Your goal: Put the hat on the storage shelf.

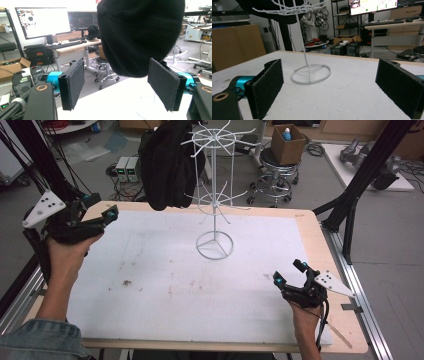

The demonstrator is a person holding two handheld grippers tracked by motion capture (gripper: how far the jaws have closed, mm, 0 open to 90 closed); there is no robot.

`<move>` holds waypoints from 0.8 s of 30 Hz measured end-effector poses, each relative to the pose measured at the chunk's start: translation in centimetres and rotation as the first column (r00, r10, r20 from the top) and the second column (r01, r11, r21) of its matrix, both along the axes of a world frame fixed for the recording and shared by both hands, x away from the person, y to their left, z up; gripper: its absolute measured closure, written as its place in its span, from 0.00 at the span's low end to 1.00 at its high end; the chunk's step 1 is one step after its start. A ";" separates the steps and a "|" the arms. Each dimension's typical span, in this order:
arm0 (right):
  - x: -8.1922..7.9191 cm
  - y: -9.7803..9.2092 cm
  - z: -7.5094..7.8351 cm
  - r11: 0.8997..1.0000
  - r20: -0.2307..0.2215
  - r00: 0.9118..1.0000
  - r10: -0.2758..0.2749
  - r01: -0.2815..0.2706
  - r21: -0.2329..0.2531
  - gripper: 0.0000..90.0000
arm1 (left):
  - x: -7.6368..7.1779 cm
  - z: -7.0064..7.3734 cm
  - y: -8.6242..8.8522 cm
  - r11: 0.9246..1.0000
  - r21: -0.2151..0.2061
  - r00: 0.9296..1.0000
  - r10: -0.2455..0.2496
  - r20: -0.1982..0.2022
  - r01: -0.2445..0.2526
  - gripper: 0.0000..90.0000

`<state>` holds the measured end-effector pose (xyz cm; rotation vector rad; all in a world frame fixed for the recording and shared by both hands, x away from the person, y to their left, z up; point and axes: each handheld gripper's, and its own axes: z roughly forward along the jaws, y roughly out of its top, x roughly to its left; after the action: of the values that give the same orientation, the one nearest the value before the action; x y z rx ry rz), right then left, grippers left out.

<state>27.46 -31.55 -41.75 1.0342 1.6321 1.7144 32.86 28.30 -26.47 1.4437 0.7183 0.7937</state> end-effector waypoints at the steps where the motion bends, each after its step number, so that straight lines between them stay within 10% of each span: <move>1: 0.0 0.0 0.0 1.000 0.000 1.000 0.000 0.000 0.000 0.08 | -0.3 -0.4 0.0 1.000 -0.001 1.000 0.009 -0.001 -0.009 0.30; 24: 0.3 0.0 -0.1 0.998 -0.019 0.998 -0.064 0.064 0.014 0.02 | -3.2 -8.6 1.4 0.992 -0.013 0.991 0.122 -0.061 -0.123 0.22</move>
<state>27.74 -31.57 -41.84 1.1011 1.5828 1.6823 29.63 29.72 -35.12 1.4239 0.8641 0.8400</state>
